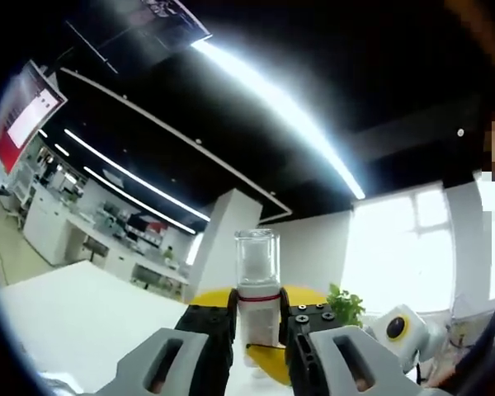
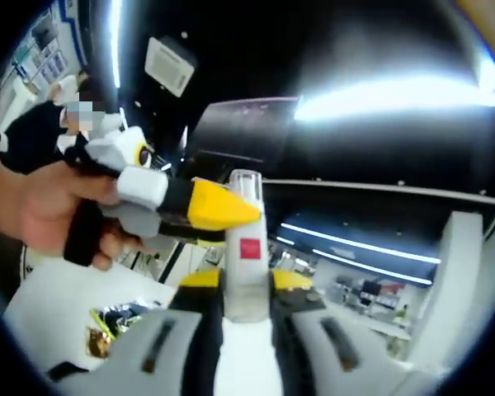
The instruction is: Arrange the skincare products in the storage area until every visible bottle or jar stands upright without overlapping.
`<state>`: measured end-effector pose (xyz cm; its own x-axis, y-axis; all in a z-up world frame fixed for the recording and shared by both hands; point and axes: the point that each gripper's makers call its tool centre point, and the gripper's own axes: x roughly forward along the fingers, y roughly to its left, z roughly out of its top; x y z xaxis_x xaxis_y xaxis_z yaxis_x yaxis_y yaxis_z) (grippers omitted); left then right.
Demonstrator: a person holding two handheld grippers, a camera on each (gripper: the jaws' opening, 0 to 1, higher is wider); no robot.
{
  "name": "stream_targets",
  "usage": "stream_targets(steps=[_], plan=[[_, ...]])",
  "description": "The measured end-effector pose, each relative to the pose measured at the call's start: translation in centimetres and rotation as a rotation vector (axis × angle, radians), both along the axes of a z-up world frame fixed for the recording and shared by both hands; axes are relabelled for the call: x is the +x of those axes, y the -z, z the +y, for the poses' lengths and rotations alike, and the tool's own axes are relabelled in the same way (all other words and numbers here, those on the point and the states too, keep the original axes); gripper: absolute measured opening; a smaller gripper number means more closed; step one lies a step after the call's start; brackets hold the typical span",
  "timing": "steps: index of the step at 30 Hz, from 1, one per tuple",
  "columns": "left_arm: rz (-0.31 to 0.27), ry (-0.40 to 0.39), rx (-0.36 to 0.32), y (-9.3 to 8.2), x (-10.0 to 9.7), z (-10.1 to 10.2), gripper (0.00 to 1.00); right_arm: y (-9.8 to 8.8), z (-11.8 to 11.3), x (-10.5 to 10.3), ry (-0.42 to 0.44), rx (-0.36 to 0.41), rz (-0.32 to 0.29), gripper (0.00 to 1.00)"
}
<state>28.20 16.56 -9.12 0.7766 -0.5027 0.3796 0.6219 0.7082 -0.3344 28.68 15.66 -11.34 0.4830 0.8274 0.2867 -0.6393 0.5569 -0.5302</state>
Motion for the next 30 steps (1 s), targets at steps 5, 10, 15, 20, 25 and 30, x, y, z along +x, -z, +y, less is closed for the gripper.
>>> stream_targets(steps=[5,10,15,20,25,30], plan=[[-0.004,0.000,-0.005,-0.2,-0.1,-0.2,0.21,-0.1,-0.4,-0.3,0.009,0.003,-0.011,0.18],[-0.003,0.000,0.002,-0.3,-0.1,-0.4,0.21,-0.1,-0.7,-0.4,0.019,0.001,-0.021,0.18],[-0.018,-0.008,0.000,-0.8,-0.2,-0.5,0.21,-0.1,-0.7,-0.5,0.026,0.001,-0.026,0.18],[-0.025,-0.012,0.024,-0.7,-0.3,-0.8,0.20,0.1,-1.0,-0.5,0.030,0.009,-0.018,0.18],[-0.031,-0.002,0.065,-0.5,-0.5,-1.1,0.20,0.3,-1.2,-0.8,0.022,0.001,-0.002,0.18],[-0.041,0.017,0.111,-0.6,-1.0,-1.4,0.20,0.4,-1.4,-1.3,-0.016,-0.009,0.018,0.18]])
